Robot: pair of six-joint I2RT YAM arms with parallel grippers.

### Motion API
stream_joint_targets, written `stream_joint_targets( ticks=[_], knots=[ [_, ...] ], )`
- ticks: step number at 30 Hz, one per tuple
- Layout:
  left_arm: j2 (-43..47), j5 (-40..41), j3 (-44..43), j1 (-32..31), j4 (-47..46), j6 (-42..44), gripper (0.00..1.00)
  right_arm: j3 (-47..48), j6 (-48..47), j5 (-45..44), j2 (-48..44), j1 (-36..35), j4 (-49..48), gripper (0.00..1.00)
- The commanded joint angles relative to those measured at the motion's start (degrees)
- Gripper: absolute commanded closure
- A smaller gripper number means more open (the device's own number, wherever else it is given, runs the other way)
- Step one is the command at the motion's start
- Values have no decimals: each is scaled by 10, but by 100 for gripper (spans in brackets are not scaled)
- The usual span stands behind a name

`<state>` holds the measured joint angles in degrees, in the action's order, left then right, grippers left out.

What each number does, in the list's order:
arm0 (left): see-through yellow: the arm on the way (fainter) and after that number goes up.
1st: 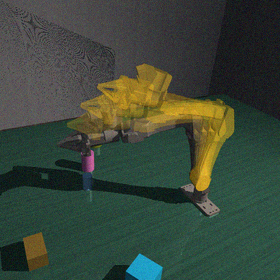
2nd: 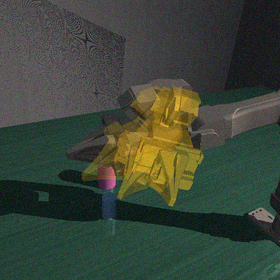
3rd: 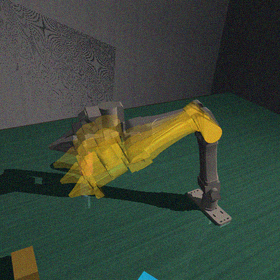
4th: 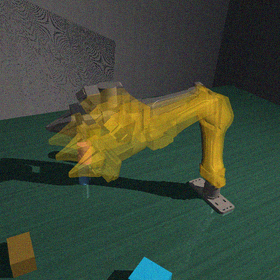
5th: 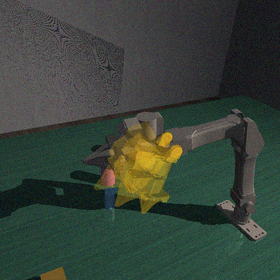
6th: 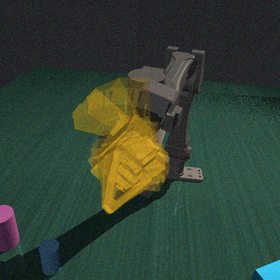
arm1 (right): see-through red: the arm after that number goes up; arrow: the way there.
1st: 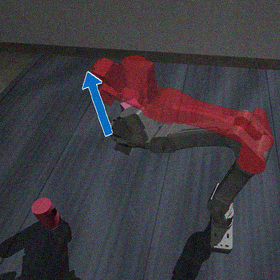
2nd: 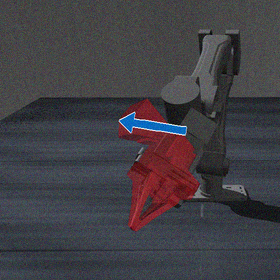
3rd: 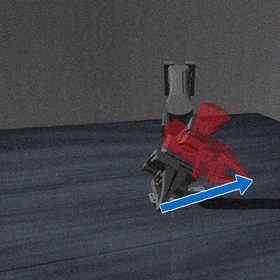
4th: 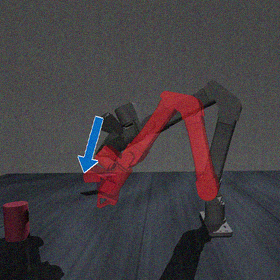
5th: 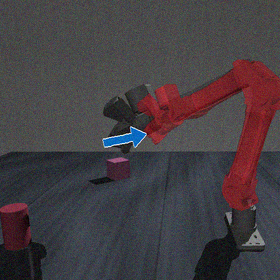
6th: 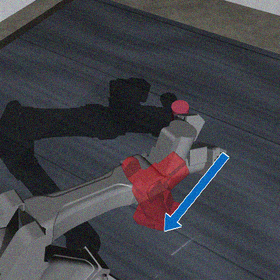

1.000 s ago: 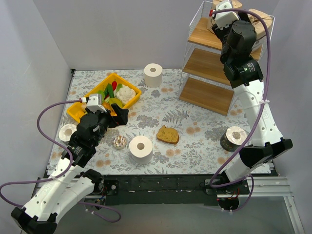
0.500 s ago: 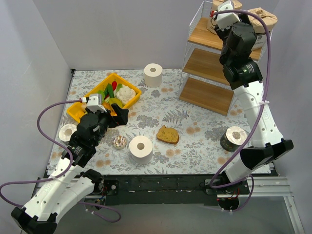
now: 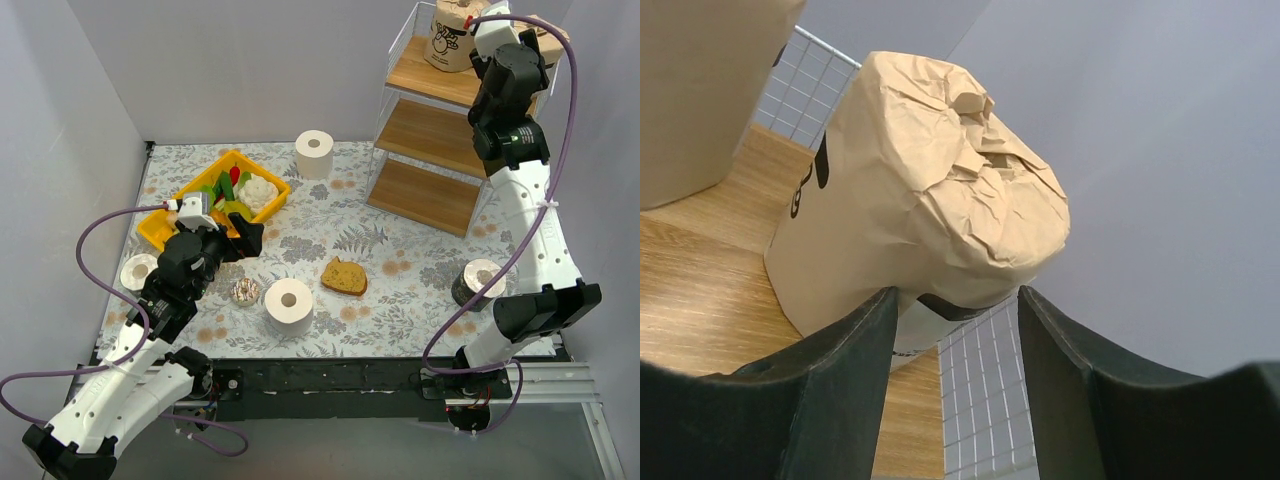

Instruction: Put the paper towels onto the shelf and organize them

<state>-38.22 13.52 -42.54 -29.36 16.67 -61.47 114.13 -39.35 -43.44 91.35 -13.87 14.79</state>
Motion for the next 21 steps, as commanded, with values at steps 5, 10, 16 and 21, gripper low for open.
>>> stream_joint_targets(
  ticks=[5,10,16,21],
  knots=[
    [-4,5,0,2,-5,7,2,-5,26,57,25,22,-44,41],
    [-3,8,0,2,-5,8,2,-2,24,75,30,24,-51,41],
    [0,8,2,2,-5,7,2,18,73,145,2,24,8,38],
    [-11,-2,-1,2,-3,7,2,22,124,186,-32,-14,65,37]
  ],
)
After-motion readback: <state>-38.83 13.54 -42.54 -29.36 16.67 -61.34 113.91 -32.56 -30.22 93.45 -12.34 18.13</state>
